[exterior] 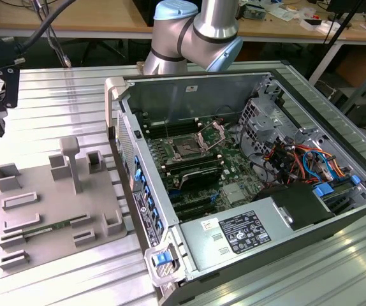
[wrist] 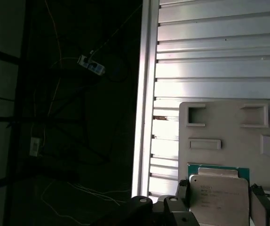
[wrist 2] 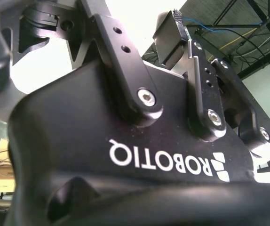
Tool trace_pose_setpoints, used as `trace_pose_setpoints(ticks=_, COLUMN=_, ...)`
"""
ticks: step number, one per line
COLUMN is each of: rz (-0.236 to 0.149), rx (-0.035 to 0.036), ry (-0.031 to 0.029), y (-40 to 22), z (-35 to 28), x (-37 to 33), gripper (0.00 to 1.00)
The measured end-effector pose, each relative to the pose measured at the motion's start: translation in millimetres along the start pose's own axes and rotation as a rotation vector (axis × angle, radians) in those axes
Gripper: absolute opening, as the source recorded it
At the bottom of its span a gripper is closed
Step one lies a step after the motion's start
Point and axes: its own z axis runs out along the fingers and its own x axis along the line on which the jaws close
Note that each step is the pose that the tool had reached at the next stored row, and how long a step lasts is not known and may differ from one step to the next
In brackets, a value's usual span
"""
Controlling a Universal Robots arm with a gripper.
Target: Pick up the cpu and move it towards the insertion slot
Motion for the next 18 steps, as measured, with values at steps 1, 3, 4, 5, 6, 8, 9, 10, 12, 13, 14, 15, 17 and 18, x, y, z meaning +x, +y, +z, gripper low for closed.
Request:
trace_pose_setpoints(ticks=1, rz=0.000, rx=0.0000, ry=0.0000, y=0.0, z=-0.6, x=0.0, gripper=0.55)
trace_pose_setpoints(ticks=3, rz=0.000, rx=0.0000, ry=-0.0001, y=0.1, z=-2.0, x=0.0, gripper=0.55)
trace_pose_setpoints(ticks=4, rz=0.000, rx=-0.0001, ry=-0.0001, y=0.1, z=-2.4, x=0.0, gripper=0.55)
trace_pose_setpoints(ticks=5, rz=0.000, rx=-0.0001, ry=-0.0002, y=0.1, z=-2.5, x=0.0, gripper=0.55)
trace_pose_setpoints(ticks=6, rz=0.000, rx=-0.0002, ry=-0.0003, y=0.1, z=-2.5, x=0.0, gripper=0.55)
trace_pose_setpoints(ticks=8, rz=0.000, rx=-0.0001, ry=0.0000, y=0.1, z=-2.7, x=0.0, gripper=0.55)
trace_pose_setpoints(ticks=9, rz=0.000, rx=-0.0001, ry=0.0000, y=0.1, z=-2.7, x=0.0, gripper=0.55)
trace_pose_setpoints(ticks=10, rz=0.000, rx=-0.0001, ry=0.0000, y=0.1, z=-2.7, x=0.0, gripper=0.55)
trace_pose_setpoints(ticks=12, rz=0.000, rx=-0.0001, ry=0.0000, y=0.1, z=-2.8, x=0.0, gripper=0.55)
trace_pose_setpoints(ticks=13, rz=0.000, rx=0.0001, ry=0.0003, y=0.1, z=-3.0, x=-0.7, gripper=0.55)
trace_pose_setpoints(ticks=14, rz=0.000, rx=0.0000, ry=0.0000, y=-0.1, z=-2.8, x=-2.1, gripper=0.55)
trace_pose_setpoints(ticks=15, rz=0.000, rx=-0.0001, ry=0.0000, y=-0.2, z=-2.7, x=-3.9, gripper=0.55)
trace_pose_setpoints(ticks=17, rz=0.000, rx=-0.0001, ry=0.0000, y=-0.3, z=-2.8, x=-5.8, gripper=0.55)
trace_pose_setpoints(ticks=18, rz=0.000, rx=0.0000, ry=0.0000, y=-0.4, z=-2.8, x=-6.6, gripper=0.55)
